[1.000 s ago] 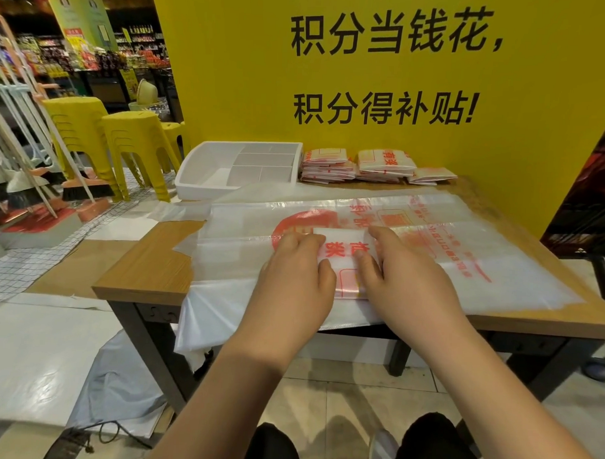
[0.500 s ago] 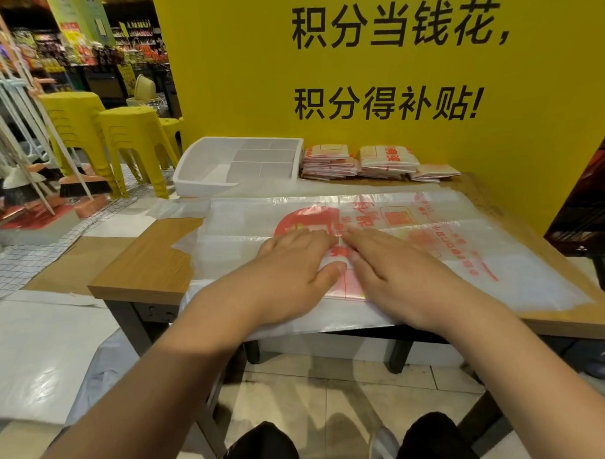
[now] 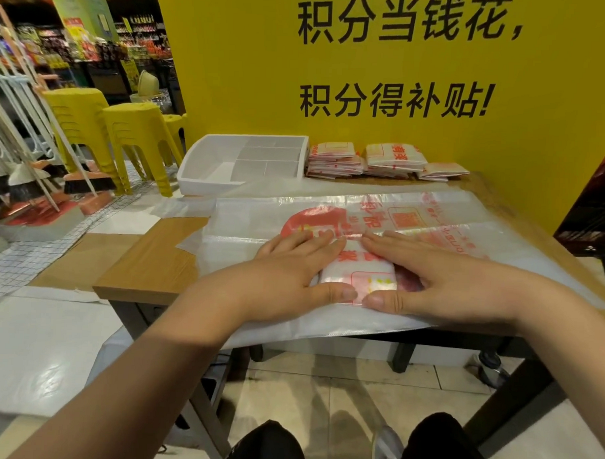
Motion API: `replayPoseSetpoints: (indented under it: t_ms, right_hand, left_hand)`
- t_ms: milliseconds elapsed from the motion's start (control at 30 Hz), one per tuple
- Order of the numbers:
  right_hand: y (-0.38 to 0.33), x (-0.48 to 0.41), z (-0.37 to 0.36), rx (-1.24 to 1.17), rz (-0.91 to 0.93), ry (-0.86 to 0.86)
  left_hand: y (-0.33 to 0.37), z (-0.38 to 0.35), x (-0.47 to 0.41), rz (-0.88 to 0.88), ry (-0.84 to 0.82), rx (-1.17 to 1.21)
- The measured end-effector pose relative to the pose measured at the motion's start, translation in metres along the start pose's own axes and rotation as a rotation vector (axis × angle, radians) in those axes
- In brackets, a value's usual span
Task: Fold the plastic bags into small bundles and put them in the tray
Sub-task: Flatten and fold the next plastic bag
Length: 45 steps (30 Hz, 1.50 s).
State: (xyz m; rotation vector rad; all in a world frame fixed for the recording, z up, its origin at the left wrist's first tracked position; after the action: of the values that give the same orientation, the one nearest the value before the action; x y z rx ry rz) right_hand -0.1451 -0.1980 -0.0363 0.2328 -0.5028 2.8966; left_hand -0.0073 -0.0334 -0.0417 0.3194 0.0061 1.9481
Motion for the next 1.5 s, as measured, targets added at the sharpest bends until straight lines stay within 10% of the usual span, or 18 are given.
replayPoseSetpoints:
  t_ms: [200,467,933,1167,1500]
  right_hand:
    - [0.005,0.005,-0.005,0.013,0.030,0.330]
    - [-0.023,-0.009,0.004,0.119,0.023,0.569]
    - [0.008,-0.009,-0.002,0.052,-0.009,0.020]
    - [0.009,-0.011,0.003,0.050,-0.010,0.076]
    - [0.001,-0.006,0.013,-0.218,0.054,0.346]
  left_hand:
    - [0.006,0.007,0.010,-0.095,0.439,-0.078]
    - [0.025,0.006,0.000,0.010,0.554,0.157]
    - [-0.007,-0.008,0.006,0.055,0.105,0.057]
    - [-0.004,0.000,0.008,0.057,0.020,0.044]
    - [-0.002,0.009,0.011,0.053,0.369,0.288]
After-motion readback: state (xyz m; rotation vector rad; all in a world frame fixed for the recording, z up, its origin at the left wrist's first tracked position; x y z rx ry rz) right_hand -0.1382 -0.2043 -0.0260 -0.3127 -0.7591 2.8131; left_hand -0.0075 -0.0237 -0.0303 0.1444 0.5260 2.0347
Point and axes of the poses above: each hand's wrist, its own x-axis away from the middle knuckle, its own z-axis out of the back of the hand, y = z × x, the point moved 3 cm from there along -x, towards the middle knuckle, and after that the axes turned 1 degree about -y, right-handed, at the moved point
